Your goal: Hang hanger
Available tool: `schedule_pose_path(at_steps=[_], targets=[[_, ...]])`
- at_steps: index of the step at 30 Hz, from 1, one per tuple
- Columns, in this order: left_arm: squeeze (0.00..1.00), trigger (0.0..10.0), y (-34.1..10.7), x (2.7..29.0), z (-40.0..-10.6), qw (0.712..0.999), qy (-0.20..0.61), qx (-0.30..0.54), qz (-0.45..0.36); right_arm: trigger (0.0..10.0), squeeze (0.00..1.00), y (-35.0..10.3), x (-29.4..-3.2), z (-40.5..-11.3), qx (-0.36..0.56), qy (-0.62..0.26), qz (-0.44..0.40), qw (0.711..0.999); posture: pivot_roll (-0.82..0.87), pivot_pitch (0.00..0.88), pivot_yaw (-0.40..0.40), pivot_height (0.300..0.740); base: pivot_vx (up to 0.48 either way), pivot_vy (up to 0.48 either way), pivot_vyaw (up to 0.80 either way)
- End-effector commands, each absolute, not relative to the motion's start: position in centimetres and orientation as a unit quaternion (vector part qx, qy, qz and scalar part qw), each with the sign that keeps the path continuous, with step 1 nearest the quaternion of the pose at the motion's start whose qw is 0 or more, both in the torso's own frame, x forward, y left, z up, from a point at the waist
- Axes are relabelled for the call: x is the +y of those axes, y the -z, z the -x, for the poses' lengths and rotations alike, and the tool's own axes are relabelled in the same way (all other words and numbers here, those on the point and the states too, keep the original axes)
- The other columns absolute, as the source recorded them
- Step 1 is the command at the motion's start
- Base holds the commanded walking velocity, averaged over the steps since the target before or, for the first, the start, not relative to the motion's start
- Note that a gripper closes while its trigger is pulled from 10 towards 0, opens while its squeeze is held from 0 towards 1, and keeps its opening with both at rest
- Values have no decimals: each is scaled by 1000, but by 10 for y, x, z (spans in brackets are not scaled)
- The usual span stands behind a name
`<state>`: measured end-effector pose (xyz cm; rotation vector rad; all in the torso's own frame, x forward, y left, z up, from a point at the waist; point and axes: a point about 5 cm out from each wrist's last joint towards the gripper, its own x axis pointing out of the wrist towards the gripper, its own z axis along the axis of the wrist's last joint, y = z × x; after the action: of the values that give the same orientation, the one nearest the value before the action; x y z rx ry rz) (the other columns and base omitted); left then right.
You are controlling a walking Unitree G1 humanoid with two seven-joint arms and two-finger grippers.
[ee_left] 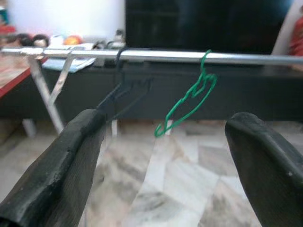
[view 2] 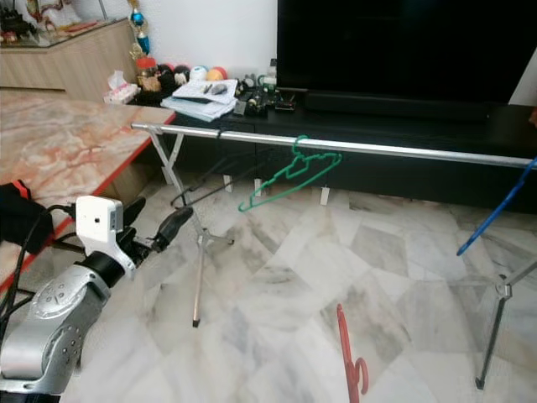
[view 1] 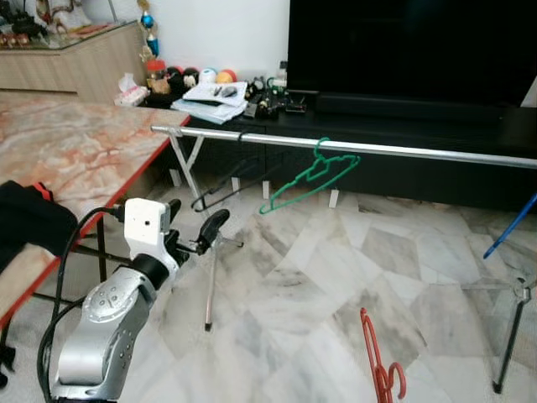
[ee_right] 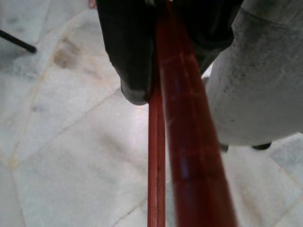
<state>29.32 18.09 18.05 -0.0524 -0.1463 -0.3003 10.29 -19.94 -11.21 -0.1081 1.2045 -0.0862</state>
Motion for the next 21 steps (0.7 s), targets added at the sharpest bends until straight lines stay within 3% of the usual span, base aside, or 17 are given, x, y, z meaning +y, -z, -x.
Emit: schedule_pose_path(at_steps=[1, 15, 21], targets=[[0, 10000, -182, 182, -293, 986, 150, -73, 19, 10000, 0, 117, -186, -91, 584, 29, 38, 810, 124, 51, 57, 740, 0, 0, -800], [0, 10000, -178, 180, -293, 986, 155, -66, 15, 10000, 0, 117, -186, -91, 580, 26, 37, 813, 123, 41, 55, 740, 0, 0, -800], [0, 10000, -177, 179, -293, 985, 161, -63, 9, 10000, 0, 116, -186, -92, 576, 30, 37, 816, 123, 47, 55, 740, 0, 0, 0]])
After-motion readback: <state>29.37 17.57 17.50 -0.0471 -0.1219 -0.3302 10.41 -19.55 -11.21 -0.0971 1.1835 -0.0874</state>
